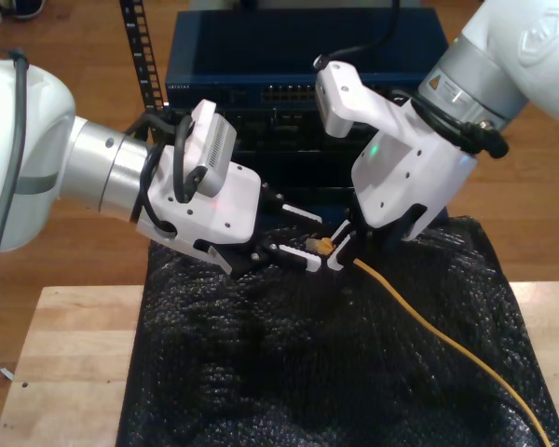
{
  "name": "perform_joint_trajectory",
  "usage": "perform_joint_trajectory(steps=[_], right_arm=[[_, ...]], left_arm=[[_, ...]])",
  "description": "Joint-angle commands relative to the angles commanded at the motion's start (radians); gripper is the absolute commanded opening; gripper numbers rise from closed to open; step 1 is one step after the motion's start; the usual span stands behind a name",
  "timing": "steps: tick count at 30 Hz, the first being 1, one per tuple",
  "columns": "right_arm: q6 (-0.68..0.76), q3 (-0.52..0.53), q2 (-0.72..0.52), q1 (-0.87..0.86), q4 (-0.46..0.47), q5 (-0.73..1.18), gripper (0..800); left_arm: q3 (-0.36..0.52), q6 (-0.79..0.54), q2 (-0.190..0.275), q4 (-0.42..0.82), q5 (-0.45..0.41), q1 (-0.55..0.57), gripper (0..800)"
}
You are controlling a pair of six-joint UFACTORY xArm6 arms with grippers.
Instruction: Grab the cable and plug it in
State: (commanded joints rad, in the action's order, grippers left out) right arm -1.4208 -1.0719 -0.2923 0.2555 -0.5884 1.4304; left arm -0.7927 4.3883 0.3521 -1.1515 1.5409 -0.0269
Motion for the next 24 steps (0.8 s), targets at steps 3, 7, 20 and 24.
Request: perform_joint_trajectory(steps=[3,7,20,24], right_arm=[[-0.002,0.0,0.0,0.0,0.002,0.0,26],[-0.002,0.0,0.0,0.002,0.002,0.0,26],[-0.002,0.0,-0.002,0.0,0.002,-0.002,26],[-0.002,0.0,-0.002,0.0,0.002,-0.002,26]], left_arm=[[0.0,0.02,-0.002,-0.003,0.002,-0.002,448],[0.0,0.051,-0.006,-0.003,0.008,-0.002,437],[-0.002,0.057,-0.012,-0.009,0.029,-0.003,337],[0.0,0.057,-0.012,-0.009,0.023,-0.003,292]])
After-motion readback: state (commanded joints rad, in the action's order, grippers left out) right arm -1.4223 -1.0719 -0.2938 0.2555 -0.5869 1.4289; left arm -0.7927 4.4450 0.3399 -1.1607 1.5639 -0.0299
